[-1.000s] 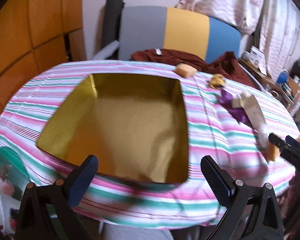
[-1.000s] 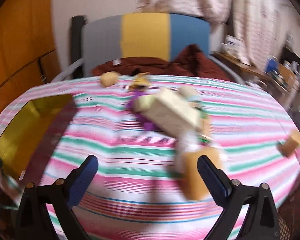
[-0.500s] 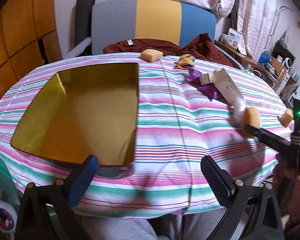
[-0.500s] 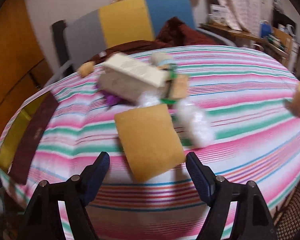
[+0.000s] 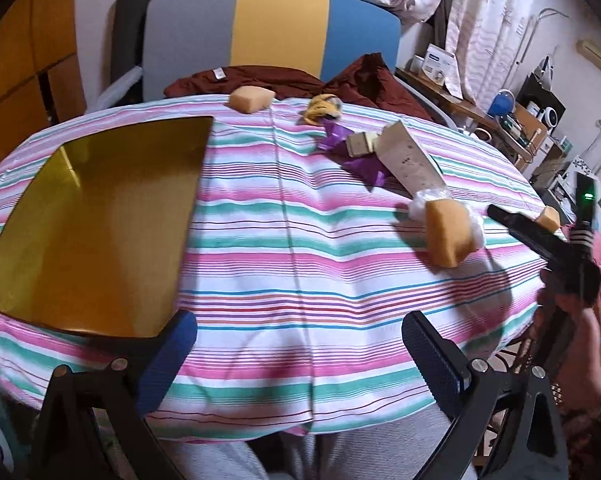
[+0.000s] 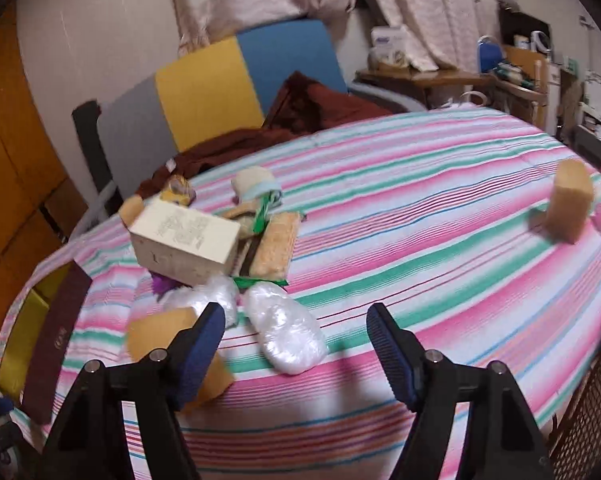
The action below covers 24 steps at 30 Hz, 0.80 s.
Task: Organize objects
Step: 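Reach the right gripper to the plastic-wrapped bundle and close on it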
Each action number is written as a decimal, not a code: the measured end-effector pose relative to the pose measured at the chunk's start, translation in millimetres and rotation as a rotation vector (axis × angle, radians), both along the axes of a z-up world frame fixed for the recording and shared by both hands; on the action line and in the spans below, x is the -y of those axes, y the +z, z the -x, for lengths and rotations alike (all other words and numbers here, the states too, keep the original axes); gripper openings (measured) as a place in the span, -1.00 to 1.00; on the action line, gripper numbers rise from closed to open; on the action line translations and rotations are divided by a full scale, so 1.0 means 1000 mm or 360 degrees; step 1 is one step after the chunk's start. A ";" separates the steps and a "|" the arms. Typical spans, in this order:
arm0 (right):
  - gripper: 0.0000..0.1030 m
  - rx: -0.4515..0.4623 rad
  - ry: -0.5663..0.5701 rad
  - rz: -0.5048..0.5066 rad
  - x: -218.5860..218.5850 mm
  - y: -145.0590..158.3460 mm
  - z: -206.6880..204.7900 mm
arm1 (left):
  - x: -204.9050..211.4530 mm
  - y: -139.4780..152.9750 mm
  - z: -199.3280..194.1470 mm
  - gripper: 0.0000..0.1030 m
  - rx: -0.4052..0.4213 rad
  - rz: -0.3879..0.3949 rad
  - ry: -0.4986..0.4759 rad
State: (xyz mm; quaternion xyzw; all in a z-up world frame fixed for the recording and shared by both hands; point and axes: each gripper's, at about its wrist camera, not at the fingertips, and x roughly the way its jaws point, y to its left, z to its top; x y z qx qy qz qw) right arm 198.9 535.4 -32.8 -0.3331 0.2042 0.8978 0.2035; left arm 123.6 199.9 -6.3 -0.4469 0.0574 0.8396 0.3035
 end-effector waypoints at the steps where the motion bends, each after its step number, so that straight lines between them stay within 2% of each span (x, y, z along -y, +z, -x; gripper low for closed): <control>1: 0.37 0.0018 0.0014 -0.0012 -0.001 -0.003 0.003 | -0.003 0.000 -0.001 1.00 0.0004 0.0001 -0.0010; 5: 0.27 0.0094 0.0093 -0.0026 -0.004 -0.022 0.020 | -0.013 -0.001 -0.001 1.00 0.0019 0.0016 -0.0034; 8: 0.14 0.0084 0.0107 0.0010 -0.007 -0.032 0.025 | -0.017 -0.002 0.002 1.00 0.0064 -0.0052 -0.0024; 10: -0.27 0.0080 0.0119 0.0046 -0.008 -0.036 0.027 | -0.021 -0.005 0.005 1.00 0.0145 -0.0120 -0.0017; 14: -0.30 0.0032 0.0120 0.0061 -0.008 -0.038 0.021 | -0.037 -0.008 0.008 1.00 0.0201 -0.0125 -0.0019; 19: -0.30 0.0090 -0.0041 -0.0126 -0.011 -0.036 0.009 | -0.074 -0.013 0.007 1.00 0.0226 -0.0060 -0.0086; 21: -0.30 0.0123 -0.0087 -0.0153 -0.014 -0.041 0.004 | -0.088 -0.014 0.007 1.00 0.0214 -0.0055 -0.0114; 24: -0.30 0.0091 -0.0094 -0.0151 -0.018 -0.044 -0.005 | -0.115 -0.012 0.006 1.00 0.0140 -0.0067 -0.0126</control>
